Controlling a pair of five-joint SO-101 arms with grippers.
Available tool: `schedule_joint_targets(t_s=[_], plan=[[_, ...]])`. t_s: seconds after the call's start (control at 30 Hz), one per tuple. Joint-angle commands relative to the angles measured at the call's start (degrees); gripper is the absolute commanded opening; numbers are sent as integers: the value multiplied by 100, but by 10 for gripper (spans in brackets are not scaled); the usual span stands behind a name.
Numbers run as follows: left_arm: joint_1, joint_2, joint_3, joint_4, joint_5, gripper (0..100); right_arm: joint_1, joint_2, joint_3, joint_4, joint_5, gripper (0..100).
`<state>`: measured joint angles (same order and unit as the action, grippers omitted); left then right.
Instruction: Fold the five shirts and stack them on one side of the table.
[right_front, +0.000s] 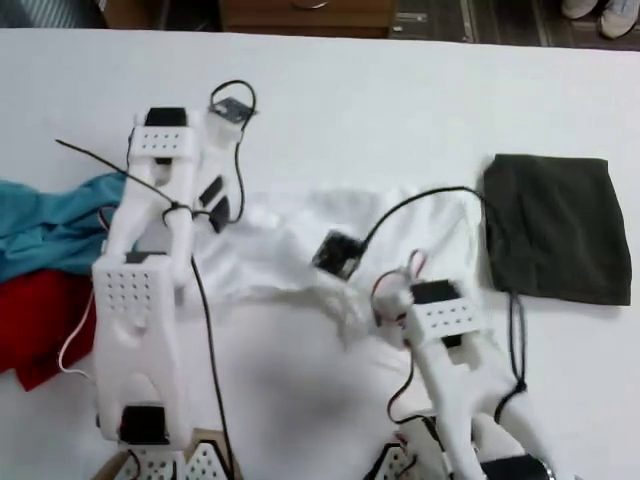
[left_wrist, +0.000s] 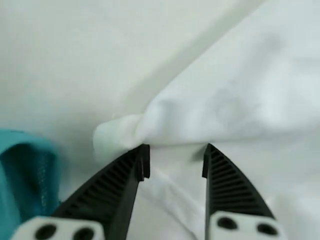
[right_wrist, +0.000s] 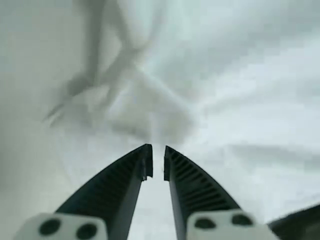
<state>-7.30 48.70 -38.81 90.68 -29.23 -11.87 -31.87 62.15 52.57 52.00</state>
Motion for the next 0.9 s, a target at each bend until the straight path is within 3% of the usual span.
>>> schedule_joint_targets(t_s=[0.0, 0.17, 0.33, 0.6, 0.87], plan=[[-97, -457, -215, 79, -26, 196, 479, -681, -642, 347, 220, 55], [-97, -580, -215, 44, -9, 196, 919, -884, -730, -866, 185, 55], [-9, -484, -215, -53, 18, 196, 1402, 629, -1116, -2378, -316, 54], [105, -457, -207, -62, 334, 196, 1727, 4040, -3938, -1253, -870, 53], [-158, 70, -189, 35, 246, 198, 1771, 5297, -5275, -303, -870, 53]])
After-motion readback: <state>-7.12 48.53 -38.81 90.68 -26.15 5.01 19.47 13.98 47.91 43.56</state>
